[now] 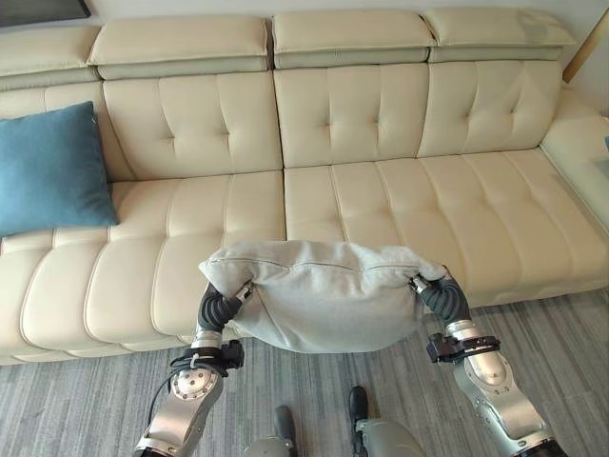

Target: Pick up all the scattered cushions and arrange them neatly on the sofa.

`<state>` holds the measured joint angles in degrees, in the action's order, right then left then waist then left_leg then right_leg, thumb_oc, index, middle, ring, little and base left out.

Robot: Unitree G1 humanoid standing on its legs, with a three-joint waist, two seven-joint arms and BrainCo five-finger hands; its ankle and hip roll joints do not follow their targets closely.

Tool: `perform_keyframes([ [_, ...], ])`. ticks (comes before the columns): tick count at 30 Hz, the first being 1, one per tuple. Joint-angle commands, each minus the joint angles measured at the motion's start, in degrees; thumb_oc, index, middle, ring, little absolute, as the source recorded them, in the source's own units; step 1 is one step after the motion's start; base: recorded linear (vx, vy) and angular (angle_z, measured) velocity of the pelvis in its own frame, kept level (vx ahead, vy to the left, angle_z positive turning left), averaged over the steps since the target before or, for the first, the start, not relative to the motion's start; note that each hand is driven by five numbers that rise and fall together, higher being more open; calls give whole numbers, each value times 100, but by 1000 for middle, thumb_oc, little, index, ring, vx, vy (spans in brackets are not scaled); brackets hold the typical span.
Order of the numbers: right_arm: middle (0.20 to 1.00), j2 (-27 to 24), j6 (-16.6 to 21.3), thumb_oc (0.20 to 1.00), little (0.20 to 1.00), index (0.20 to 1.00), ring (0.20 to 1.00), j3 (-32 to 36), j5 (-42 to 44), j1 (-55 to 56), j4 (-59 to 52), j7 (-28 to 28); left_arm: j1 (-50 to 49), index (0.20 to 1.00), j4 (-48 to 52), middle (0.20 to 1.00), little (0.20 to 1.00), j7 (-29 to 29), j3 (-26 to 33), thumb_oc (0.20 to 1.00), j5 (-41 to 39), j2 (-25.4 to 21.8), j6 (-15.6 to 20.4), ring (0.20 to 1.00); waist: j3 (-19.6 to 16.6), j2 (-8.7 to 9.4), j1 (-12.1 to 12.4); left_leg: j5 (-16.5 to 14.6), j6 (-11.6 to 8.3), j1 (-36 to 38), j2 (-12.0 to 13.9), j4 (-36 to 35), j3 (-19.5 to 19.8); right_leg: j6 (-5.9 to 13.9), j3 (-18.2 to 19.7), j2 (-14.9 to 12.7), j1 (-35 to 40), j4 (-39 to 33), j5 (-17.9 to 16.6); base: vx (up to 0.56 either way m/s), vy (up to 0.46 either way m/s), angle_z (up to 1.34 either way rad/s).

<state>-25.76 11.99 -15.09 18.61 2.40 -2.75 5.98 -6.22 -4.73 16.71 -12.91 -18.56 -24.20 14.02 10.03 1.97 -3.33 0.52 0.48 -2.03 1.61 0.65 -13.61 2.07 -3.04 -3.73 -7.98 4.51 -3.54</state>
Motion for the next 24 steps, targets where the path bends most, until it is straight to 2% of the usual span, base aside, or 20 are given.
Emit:
perform_keyframes([
  [1,200,115,407,200,200,200,200,-116,-66,-489,-590,-250,253,200,718,200,200,-208,46,200,326,-119,516,200,-200,140,117,-746,-26,-182,-115,674,261,703,20,-220,242,523,651,68,169,-19],
  [3,200,155,396,200,200,200,200,-101,-66,-512,-550,-265,212,200,728,200,200,-239,82,200,322,-137,491,200,-209,149,148,-799,61,-144,-171,623,229,820,77,-267,108,838,535,60,189,-22],
  [4,200,192,363,200,200,200,200,-84,-77,-513,-535,-293,178,200,781,200,200,-257,137,200,329,-164,453,200,-140,146,167,-837,179,-136,-212,630,276,951,146,-300,-113,1389,326,46,191,-21],
  [8,200,267,351,200,200,200,200,-87,-63,-442,-468,-332,147,200,751,200,200,-306,198,200,409,-179,407,200,-56,116,206,-913,289,-36,-277,590,317,989,59,-328,-462,1987,305,47,96,-38],
  [10,200,262,322,200,200,200,200,-75,-32,-388,-439,-429,88,200,719,200,200,-387,209,200,377,-120,417,200,-1,69,184,-924,300,144,-360,439,460,852,14,-255,-804,1884,327,141,62,3],
  [14,200,213,323,200,200,200,200,-52,5,-426,-422,-437,20,200,730,200,200,-469,218,200,329,-117,389,200,49,14,136,-979,304,284,-448,342,591,768,-70,-144,-1056,1399,351,117,1,17],
  [18,200,212,338,200,200,200,200,10,11,-369,-345,-463,28,200,673,200,200,-487,297,200,347,-29,389,200,126,-14,36,-1127,233,501,-575,383,796,807,-335,-137,-1336,702,136,225,-76,28],
  [21,200,186,363,200,200,200,200,156,6,-133,-369,-534,7,200,671,200,200,-607,232,200,361,70,439,200,74,-17,-52,-1294,140,656,-666,504,989,769,-138,-114,-1197,602,95,271,-135,68],
  [23,200,157,370,200,200,200,200,291,37,-7,-354,-565,-51,200,665,200,200,-675,191,200,327,143,448,200,-29,-69,-95,-1258,-38,720,-619,635,1054,678,-192,-119,-1050,567,70,227,-143,70],
  [24,200,135,382,200,200,200,200,360,55,62,-321,-543,-34,200,627,200,200,-673,160,200,315,175,421,200,-74,-93,-132,-1124,-201,685,-564,820,1075,631,-264,-97,-896,472,62,246,-226,26],
])
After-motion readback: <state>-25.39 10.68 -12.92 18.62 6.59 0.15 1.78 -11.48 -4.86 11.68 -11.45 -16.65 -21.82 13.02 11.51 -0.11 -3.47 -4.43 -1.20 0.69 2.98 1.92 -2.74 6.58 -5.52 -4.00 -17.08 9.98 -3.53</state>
